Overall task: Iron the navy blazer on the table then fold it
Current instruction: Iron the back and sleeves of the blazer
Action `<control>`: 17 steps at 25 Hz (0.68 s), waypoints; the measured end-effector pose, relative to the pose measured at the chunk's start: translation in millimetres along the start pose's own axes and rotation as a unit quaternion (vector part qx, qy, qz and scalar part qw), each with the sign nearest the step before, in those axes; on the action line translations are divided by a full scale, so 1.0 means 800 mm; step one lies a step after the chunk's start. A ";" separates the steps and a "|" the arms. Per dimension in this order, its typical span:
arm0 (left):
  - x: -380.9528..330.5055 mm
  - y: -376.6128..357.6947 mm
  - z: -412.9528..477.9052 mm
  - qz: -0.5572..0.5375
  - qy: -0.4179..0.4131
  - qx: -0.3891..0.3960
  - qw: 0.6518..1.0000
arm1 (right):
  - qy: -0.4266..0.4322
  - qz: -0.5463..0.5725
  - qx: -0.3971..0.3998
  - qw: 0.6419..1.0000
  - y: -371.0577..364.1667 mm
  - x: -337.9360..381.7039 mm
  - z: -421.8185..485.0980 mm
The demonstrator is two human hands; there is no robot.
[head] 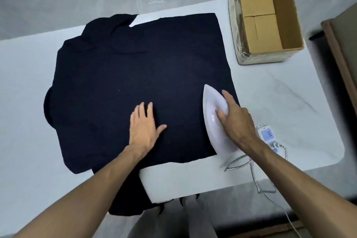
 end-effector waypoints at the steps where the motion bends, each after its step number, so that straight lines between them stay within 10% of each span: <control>1: 0.030 0.002 0.014 0.037 0.023 0.022 0.999 | -0.004 0.006 0.007 1.000 -0.007 0.012 0.010; 9: 0.038 -0.020 0.030 0.014 -0.114 0.097 0.989 | -0.038 0.063 0.047 0.996 -0.064 0.094 0.067; 17: 0.050 -0.052 -0.070 -0.131 -0.135 0.409 0.893 | 0.010 -0.038 0.048 0.998 -0.069 0.147 0.083</control>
Point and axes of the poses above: each hand's wrist, its own z-axis towards the middle knuckle, its own y-axis out of the back of the hand, x = y × z, the point moved 10 cm from there along z, towards the middle knuckle, and after that the axes turned 13 degrees about -x, right-handed, at the moved point
